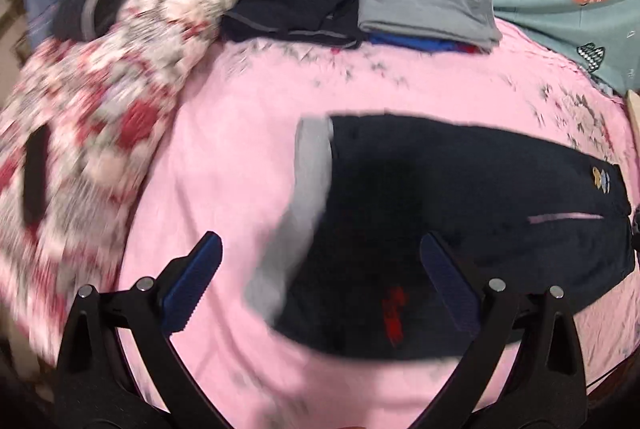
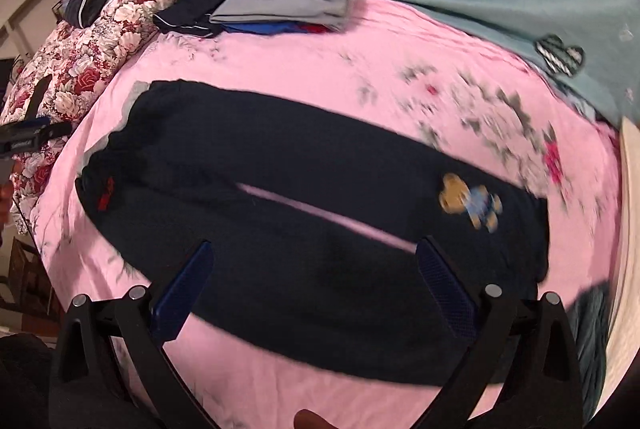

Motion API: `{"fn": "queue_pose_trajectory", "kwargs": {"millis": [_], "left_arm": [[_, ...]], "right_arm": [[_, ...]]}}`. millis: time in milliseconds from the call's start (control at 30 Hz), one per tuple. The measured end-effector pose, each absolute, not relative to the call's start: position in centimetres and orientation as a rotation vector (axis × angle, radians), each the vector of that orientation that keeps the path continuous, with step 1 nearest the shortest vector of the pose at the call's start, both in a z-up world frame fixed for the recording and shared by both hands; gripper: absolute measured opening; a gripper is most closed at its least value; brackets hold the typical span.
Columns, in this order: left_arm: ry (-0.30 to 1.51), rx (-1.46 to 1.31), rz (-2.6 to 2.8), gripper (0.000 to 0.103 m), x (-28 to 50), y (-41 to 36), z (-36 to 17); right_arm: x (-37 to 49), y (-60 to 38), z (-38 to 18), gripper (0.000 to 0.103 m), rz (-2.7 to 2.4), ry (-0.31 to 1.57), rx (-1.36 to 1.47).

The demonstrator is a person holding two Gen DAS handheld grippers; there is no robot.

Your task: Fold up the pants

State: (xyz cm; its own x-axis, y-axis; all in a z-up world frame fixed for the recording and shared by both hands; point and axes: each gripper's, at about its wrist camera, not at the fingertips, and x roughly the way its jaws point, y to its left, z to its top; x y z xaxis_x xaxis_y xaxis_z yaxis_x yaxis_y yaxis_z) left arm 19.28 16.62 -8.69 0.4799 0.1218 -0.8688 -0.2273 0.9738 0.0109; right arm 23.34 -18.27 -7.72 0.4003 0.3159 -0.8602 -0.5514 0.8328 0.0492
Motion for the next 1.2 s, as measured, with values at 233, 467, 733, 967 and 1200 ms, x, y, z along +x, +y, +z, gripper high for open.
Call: {"fn": "queue_pose_trajectory", "kwargs": {"millis": [233,467,733,967,1200], "left_arm": [[1.111,-0.183,0.004,0.087,29.3,22.3,-14.3],[1.228,-0.268,-0.165,0.041,32.6,23.7,-19.0],[1.138,-0.244,-0.248,0.015,32.2,23.5,-18.3],[1.084,-0.290,-0.212,0.012,32.3,24.4,-18.4],[1.003,-0.304,-0.135,0.010,33.5,26.6,-16.6]], "right_arm": [[26.9,-9.6,-9.1,0.096,0.588,1.030,-0.291],[33.4,-7.5,-12.4,0.090,0.634,1.105,-0.318],[38.0,-4.9,-17.4,0.064,0.658,1.200,-0.478],[38.0,-3.9,-17.5,0.004,0.736,1.228,-0.533],[40.8,-3.6,-14.0,0.004,0.693,1.108,-0.400]]}}
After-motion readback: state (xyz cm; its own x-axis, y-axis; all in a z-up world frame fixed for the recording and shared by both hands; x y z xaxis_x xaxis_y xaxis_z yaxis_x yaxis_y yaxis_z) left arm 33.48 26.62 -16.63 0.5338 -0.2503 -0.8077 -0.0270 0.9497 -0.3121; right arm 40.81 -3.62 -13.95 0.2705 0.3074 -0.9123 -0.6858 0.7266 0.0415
